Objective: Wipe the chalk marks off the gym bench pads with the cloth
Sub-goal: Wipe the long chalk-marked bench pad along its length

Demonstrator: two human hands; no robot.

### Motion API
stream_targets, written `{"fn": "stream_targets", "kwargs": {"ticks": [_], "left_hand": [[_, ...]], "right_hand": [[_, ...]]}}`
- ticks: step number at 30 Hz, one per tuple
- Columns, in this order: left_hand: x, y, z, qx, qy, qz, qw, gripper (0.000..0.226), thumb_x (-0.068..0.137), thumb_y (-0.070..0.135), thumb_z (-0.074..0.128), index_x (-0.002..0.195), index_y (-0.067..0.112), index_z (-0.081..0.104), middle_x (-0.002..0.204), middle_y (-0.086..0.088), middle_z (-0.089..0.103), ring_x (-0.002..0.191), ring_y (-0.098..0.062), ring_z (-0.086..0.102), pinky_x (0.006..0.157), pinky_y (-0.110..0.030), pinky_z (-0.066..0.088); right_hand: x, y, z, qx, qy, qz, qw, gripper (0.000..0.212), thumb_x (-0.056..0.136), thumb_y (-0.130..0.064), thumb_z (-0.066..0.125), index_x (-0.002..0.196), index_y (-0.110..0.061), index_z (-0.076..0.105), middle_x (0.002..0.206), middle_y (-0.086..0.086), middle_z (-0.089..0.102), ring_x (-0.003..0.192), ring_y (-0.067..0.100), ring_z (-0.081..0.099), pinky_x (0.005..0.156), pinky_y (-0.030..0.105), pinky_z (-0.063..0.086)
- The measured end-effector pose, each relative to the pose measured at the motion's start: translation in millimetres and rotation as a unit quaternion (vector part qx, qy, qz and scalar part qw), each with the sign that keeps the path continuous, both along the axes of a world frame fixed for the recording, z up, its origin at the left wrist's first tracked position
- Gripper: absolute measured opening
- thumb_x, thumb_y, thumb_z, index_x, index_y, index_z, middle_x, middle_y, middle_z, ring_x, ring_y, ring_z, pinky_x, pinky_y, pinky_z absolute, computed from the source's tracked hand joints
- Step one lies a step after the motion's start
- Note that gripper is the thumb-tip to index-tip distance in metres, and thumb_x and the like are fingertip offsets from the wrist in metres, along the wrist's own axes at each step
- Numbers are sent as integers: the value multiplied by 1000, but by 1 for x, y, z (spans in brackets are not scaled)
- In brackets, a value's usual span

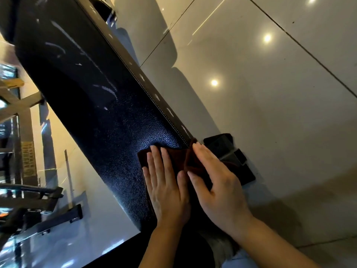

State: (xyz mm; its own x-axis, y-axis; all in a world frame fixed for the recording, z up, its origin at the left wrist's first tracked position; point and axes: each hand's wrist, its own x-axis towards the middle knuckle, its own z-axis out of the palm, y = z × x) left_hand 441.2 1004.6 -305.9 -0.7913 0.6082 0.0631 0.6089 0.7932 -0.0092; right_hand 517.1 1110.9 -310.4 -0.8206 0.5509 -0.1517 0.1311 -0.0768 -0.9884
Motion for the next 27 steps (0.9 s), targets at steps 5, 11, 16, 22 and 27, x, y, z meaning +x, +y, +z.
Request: {"fn": "stream_targets", "kwargs": {"ticks": [5,11,16,22,27], "left_hand": [[-53,28,9,9,36,22,999,63,101,36,23,151,23,-13,158,7,-16,147,-7,-14,119,-30,-10],[-68,40,13,34,58,31,997,60,99,36,20,152,15,2,158,3,-2,146,-2,-11,120,-30,-5],[-66,38,13,48,69,18,996,60,101,45,13,153,13,8,159,0,5,148,-8,-2,121,-36,2],[-65,45,13,58,102,18,993,59,99,35,29,151,13,15,158,-2,14,147,-9,5,121,-36,8],[-82,5,-17,20,-75,66,995,66,97,63,16,153,29,20,158,-3,24,147,-19,19,121,-44,14]], "right_hand": [[-44,39,21,-62,-18,113,991,61,99,-46,44,153,-26,24,157,-12,28,143,-2,21,118,28,25],[-41,49,16,-38,-59,142,987,73,91,-66,40,153,-30,26,151,-13,39,138,3,35,113,33,35],[-18,45,7,-71,-90,162,980,85,81,-79,38,151,-32,28,148,-16,41,136,3,38,110,35,40],[-66,63,28,-92,-63,224,968,82,92,-60,47,155,-33,1,160,-22,1,145,-5,1,120,25,7],[-66,61,29,-71,-51,223,971,89,87,-64,52,153,-38,0,159,-26,0,143,-9,1,118,23,12]]}}
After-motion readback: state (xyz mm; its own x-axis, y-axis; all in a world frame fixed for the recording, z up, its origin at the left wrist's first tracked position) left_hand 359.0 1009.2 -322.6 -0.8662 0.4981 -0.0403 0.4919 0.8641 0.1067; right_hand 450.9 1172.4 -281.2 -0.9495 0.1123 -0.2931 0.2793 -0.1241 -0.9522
